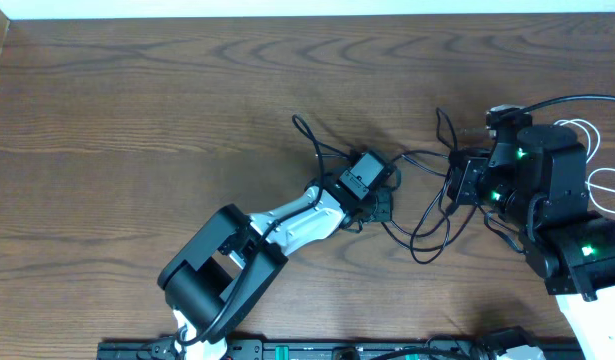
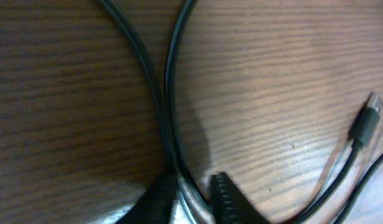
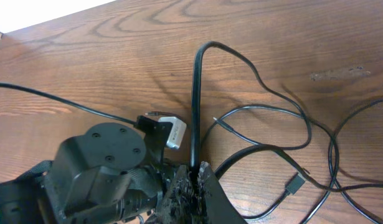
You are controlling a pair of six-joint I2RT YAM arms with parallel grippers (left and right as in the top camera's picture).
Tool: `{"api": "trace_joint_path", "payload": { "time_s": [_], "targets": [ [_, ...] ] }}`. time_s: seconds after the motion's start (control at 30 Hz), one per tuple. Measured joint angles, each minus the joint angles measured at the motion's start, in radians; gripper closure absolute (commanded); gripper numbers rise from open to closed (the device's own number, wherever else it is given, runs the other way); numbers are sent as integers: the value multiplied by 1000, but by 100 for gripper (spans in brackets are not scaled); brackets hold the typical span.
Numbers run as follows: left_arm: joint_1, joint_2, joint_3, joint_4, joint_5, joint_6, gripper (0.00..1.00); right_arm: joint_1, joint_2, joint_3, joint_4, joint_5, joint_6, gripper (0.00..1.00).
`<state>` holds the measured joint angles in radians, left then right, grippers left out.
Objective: Untangle cables
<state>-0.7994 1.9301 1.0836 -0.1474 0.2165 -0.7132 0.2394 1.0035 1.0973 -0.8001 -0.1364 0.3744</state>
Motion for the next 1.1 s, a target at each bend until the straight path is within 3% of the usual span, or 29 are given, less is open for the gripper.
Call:
{"api": "trace_joint_path", "payload": {
  "time_s": [0.07, 0.23, 0.33, 0.47, 0.57, 0.7, 0.87, 1.1],
  "targets": [
    [1, 4, 10, -23, -9, -9, 92, 0, 0, 0, -2, -1, -3, 99],
    [-1, 5, 44, -145, -71, -15, 92, 0, 0, 0, -2, -1, -5, 99],
    [5, 3, 89, -309, -149, 8, 92, 0, 0, 0, -6, -1, -5, 99],
    [44, 5, 133, -614, -352, 40, 92, 0, 0, 0, -30, 0, -31, 99],
    [109, 5, 146, -731, -523, 58, 92, 0, 0, 0, -34, -1, -52, 99],
    [223, -48, 156, -779, -651, 65, 92, 0, 0, 0, -36, -1, -72, 99],
    [383, -204, 157, -784, -687, 76, 92, 0, 0, 0, -33, -1, -92, 99],
    [599, -416, 164, -671, -467, 185, 92, 0, 0, 0, 7, -59, -114, 99]
  ]
}}
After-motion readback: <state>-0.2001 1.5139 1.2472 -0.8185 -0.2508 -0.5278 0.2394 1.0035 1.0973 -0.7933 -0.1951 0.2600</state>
